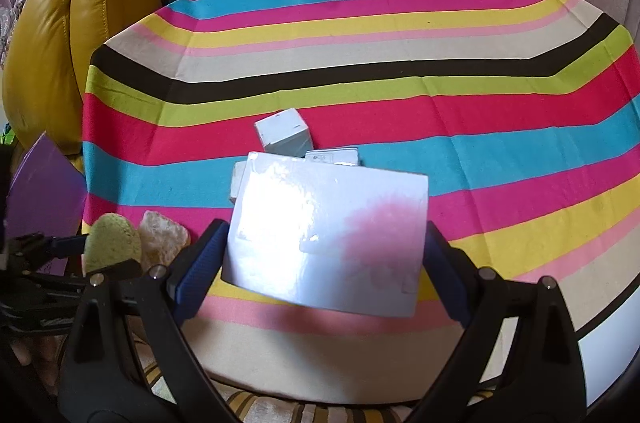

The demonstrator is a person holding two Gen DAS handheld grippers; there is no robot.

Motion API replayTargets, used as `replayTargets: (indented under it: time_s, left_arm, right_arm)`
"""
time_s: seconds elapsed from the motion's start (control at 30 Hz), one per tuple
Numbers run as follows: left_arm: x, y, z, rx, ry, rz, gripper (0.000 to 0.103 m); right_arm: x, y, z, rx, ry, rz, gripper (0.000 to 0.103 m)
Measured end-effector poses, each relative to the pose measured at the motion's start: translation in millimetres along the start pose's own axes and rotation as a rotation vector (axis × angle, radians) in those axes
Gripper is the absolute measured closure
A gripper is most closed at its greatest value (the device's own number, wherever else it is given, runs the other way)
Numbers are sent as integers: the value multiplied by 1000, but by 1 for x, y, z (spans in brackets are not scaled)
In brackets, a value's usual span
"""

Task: Organize objects
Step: 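Carry the green sponge and pink-printed box into the storage box and release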

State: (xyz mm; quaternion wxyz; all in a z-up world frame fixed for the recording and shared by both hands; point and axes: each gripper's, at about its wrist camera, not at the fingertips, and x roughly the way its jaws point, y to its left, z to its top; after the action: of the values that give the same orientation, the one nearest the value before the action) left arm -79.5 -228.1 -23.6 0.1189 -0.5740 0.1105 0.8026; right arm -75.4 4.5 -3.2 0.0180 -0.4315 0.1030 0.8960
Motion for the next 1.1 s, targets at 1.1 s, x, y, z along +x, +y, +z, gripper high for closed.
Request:
replayTargets:
  time_s: [1.1]
  left_arm:
    - [19, 22, -30, 74, 83, -16, 22]
  right_arm:
    - [34, 95, -8, -275, 155, 292, 9]
